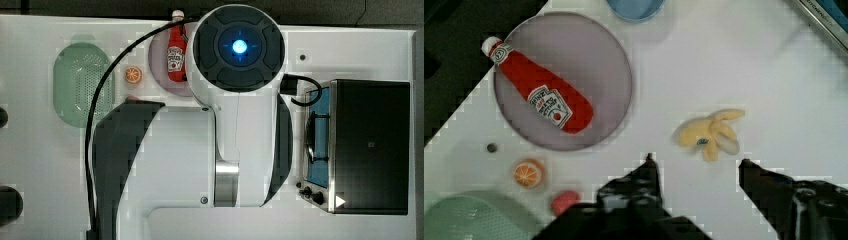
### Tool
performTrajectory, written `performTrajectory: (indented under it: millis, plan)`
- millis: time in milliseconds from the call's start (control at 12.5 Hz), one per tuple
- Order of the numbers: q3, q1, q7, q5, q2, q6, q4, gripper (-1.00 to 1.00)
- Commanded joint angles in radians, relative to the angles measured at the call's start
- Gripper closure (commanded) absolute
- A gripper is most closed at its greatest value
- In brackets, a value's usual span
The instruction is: Pick Banana and place it in mug.
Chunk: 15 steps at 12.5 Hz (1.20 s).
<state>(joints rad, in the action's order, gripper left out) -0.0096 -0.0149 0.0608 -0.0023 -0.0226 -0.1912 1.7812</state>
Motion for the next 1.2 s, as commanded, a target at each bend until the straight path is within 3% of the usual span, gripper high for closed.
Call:
performTrajectory:
  millis: [80,240,640,1200]
  plan:
    - [-0.046,0.015,-0.024,-0.012,-0.25,0.175,0.102,-0.59]
    - [-0.046,0.015,-0.024,-0.012,-0.249,0.174,0.112,-0.99]
    - [-0.045,0.014,-0.027,-0.012,-0.213,0.05,0.257,-1.0]
    - [-0.052,0.015,-0.119,-0.012,-0.094,-0.428,0.559,-1.0]
